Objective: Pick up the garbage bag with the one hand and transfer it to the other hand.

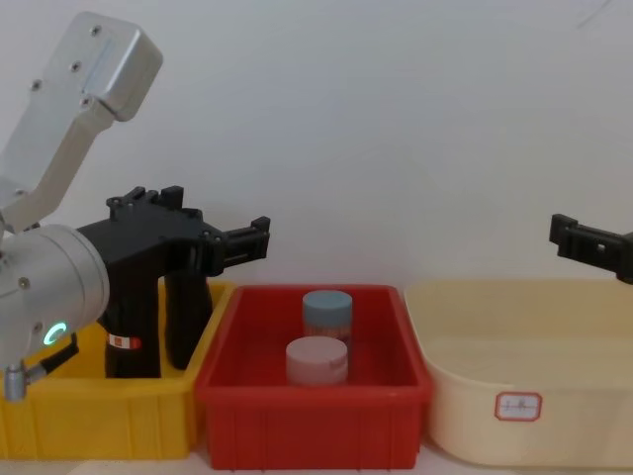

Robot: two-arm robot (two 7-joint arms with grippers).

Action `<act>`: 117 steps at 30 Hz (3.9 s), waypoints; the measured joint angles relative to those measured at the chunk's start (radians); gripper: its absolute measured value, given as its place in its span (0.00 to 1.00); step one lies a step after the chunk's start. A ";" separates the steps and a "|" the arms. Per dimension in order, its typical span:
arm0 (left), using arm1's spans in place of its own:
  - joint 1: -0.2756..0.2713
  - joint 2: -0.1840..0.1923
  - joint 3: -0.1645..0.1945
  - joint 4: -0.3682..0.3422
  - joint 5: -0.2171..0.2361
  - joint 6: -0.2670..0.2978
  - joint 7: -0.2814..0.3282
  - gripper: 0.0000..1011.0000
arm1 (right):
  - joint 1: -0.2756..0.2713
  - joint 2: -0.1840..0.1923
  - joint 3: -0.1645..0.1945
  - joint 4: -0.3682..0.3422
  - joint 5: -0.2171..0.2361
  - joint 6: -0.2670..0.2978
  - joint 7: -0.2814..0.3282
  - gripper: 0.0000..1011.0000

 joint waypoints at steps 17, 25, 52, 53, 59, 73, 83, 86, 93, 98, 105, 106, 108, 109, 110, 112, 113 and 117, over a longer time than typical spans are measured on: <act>0.000 0.000 0.000 0.000 0.000 0.000 0.000 0.99 | 0.000 0.000 0.000 0.000 0.000 0.000 0.000 0.99; 0.000 0.000 0.000 0.000 0.000 0.000 0.000 0.99 | 0.000 0.000 0.000 0.000 0.000 0.000 0.000 0.99; 0.058 0.057 -0.059 -0.042 -0.051 -0.015 -0.058 0.99 | 0.000 0.000 0.000 0.000 0.000 0.000 0.000 0.99; 0.066 0.062 -0.067 -0.045 -0.056 -0.015 -0.062 0.99 | 0.000 0.000 0.000 0.000 0.000 0.000 0.000 0.99; 0.094 0.087 -0.102 -0.054 -0.080 -0.014 -0.075 0.99 | 0.000 0.000 0.000 0.000 0.000 0.000 0.000 0.99; 0.124 0.115 -0.167 -0.041 -0.121 0.018 -0.089 0.99 | 0.000 0.000 0.000 0.000 0.000 0.000 0.000 0.99; 0.104 0.113 -0.185 -0.007 -0.135 0.053 -0.104 0.99 | 0.000 0.000 0.000 0.000 0.000 0.000 0.000 0.99; 0.097 0.108 -0.188 0.001 -0.140 0.064 -0.108 0.99 | 0.000 0.000 0.000 0.000 0.000 0.000 0.000 0.99; 0.088 0.097 -0.196 0.017 -0.145 0.085 -0.109 0.99 | 0.000 0.000 0.000 0.000 0.000 0.000 0.000 0.99; 0.084 0.089 -0.202 0.028 -0.145 0.098 -0.104 0.99 | 0.000 0.000 0.000 0.000 0.000 0.000 0.000 0.99; 0.076 0.077 -0.207 0.040 -0.141 0.112 -0.095 0.99 | 0.000 0.000 0.000 0.000 0.000 0.000 0.000 0.99; 0.075 0.075 -0.207 0.041 -0.139 0.114 -0.094 0.99 | 0.000 0.000 0.000 0.000 0.000 0.000 0.000 0.99; 0.073 0.072 -0.207 0.043 -0.137 0.116 -0.093 0.99 | 0.000 0.000 0.000 0.000 0.000 0.000 0.000 0.99; 0.072 0.070 -0.208 0.044 -0.137 0.117 -0.093 0.99 | 0.000 0.000 0.000 0.000 0.000 0.000 0.000 0.99; 0.070 0.067 -0.208 0.045 -0.135 0.118 -0.093 0.99 | 0.000 0.000 0.000 0.000 0.000 0.000 0.000 0.99; 0.068 0.065 -0.207 0.046 -0.133 0.120 -0.093 0.99 | 0.000 0.000 0.000 0.000 0.000 0.000 0.000 0.99; 0.066 0.062 -0.206 0.047 -0.132 0.121 -0.094 0.99 | 0.000 0.000 0.000 0.000 0.000 0.000 0.000 0.99; 0.059 0.054 -0.202 0.051 -0.129 0.125 -0.097 0.99 | 0.000 0.000 0.000 0.000 0.000 0.000 0.000 0.99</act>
